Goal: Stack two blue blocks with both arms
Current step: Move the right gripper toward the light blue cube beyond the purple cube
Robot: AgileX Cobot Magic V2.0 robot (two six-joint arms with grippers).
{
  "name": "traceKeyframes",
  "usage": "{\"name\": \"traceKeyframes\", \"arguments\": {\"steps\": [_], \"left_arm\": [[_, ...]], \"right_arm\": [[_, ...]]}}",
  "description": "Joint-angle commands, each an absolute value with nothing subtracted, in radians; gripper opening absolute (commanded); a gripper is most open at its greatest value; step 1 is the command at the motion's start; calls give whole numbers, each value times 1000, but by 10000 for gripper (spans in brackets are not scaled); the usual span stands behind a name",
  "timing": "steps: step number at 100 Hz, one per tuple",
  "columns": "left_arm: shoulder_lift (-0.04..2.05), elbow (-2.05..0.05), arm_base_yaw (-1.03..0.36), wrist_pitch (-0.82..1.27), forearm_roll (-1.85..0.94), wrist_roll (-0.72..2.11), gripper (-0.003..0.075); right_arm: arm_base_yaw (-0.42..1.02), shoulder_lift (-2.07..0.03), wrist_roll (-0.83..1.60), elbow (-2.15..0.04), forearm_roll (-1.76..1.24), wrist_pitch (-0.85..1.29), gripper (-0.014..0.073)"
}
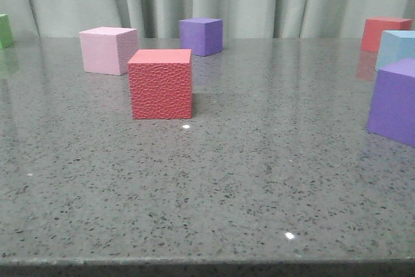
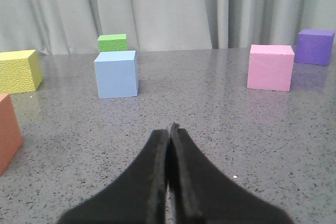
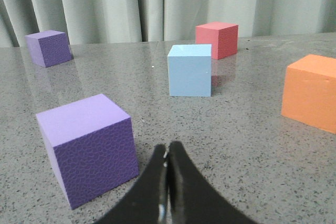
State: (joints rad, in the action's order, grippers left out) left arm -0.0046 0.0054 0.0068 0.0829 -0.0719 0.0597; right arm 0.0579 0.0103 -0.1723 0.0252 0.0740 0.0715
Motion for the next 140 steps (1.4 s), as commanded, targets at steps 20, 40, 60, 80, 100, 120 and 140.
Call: {"name": "traceKeyframes", "arguments": {"steps": [20, 40, 60, 80, 100, 120, 140], "left_arm": [[-37, 8, 10, -12, -74, 58, -19], [-37, -26, 10, -51, -118, 55, -19], [28, -167, 12, 90, -118, 54, -19], [167, -319, 12, 144, -118, 53, -19], [326, -456, 12, 158, -118, 53, -19], [469, -560, 12, 187, -118, 53, 26], [535, -597, 12, 172, -118, 53, 353]], "right_arm": [[51, 31, -167, 7, 76, -9, -112], [52, 31, -169, -1, 63, -33, -112], [52, -17, -186, -88, -16, 95, -104], [52, -152, -186, -257, -19, 257, -104], [52, -329, -185, -459, 24, 360, -104], [52, -506, -184, -618, 48, 442, -48], [52, -604, -184, -676, 48, 463, 290]]}}
